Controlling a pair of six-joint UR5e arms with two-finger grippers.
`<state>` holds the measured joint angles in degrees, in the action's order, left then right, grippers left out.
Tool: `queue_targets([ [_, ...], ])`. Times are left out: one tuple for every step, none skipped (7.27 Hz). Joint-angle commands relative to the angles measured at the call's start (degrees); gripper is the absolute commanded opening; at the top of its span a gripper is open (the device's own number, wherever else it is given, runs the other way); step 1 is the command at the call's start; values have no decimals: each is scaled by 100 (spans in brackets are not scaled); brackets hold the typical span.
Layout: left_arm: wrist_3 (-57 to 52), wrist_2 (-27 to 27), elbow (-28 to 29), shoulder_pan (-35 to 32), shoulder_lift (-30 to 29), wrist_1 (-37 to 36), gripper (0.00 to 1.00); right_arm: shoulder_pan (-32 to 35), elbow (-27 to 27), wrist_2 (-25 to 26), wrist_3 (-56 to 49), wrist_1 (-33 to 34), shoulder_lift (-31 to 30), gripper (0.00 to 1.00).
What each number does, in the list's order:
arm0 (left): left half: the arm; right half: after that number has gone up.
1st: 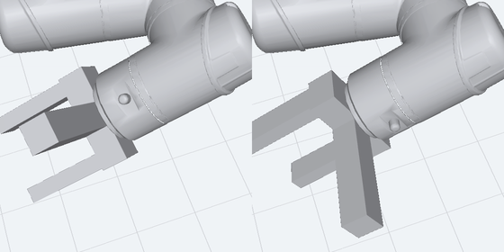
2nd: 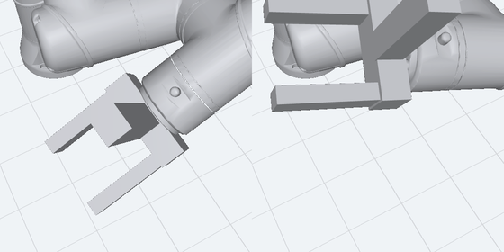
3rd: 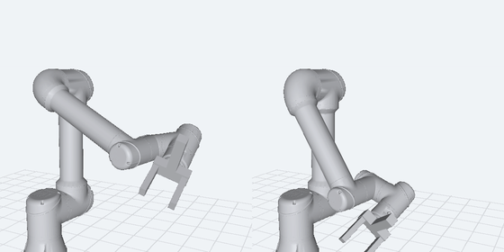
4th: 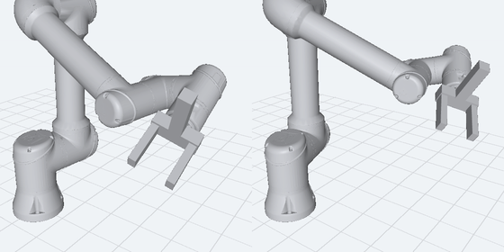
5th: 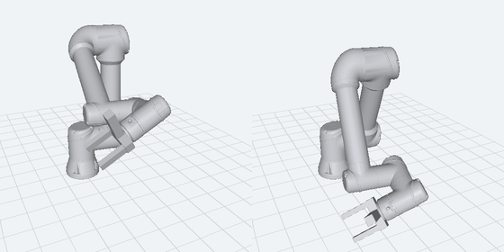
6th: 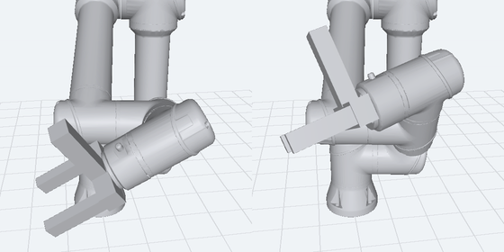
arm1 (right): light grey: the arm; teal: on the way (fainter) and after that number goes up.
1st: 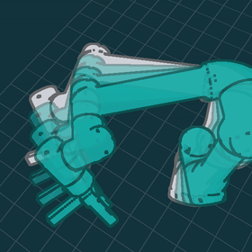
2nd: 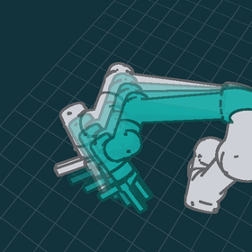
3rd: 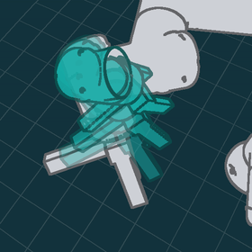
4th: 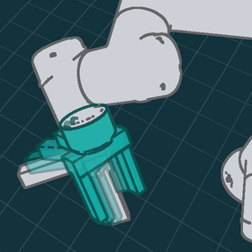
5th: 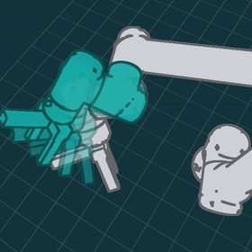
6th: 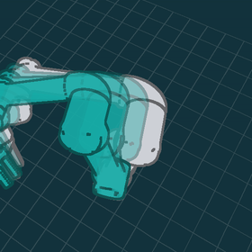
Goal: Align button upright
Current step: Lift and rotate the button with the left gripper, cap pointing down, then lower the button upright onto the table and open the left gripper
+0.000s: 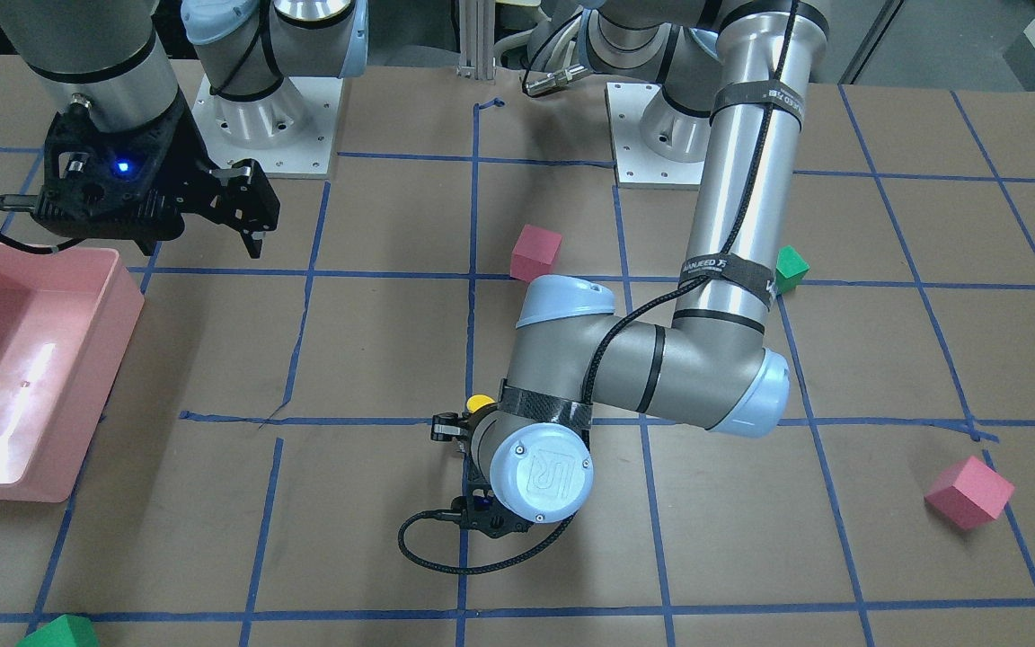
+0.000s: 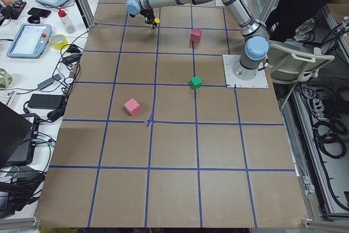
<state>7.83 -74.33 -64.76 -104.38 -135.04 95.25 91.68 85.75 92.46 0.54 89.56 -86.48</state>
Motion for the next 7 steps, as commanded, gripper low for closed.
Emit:
queue_targets([
  [43, -3, 42, 22, 12, 20, 36, -1, 3, -8, -10, 0, 0, 100],
  [43, -46, 25, 66, 56, 151, 37, -1, 12, 9, -10, -8, 0, 100],
  [78, -29, 33, 84, 48, 178, 37, -1, 38, 9, -10, 0, 0, 100],
  [87, -3, 34, 84, -13, 178, 35, -1, 64, -8, -19, 0, 9, 100],
  [166, 32, 51, 84, -49, 178, 29, -1, 99, 26, -10, 9, 0, 100],
  [219, 41, 69, 84, -75, 170, 29, -10, 99, 27, -10, 18, 9, 100],
  [245, 102, 121, 84, -67, 143, 51, -1, 100, 27, -1, 18, 9, 100],
])
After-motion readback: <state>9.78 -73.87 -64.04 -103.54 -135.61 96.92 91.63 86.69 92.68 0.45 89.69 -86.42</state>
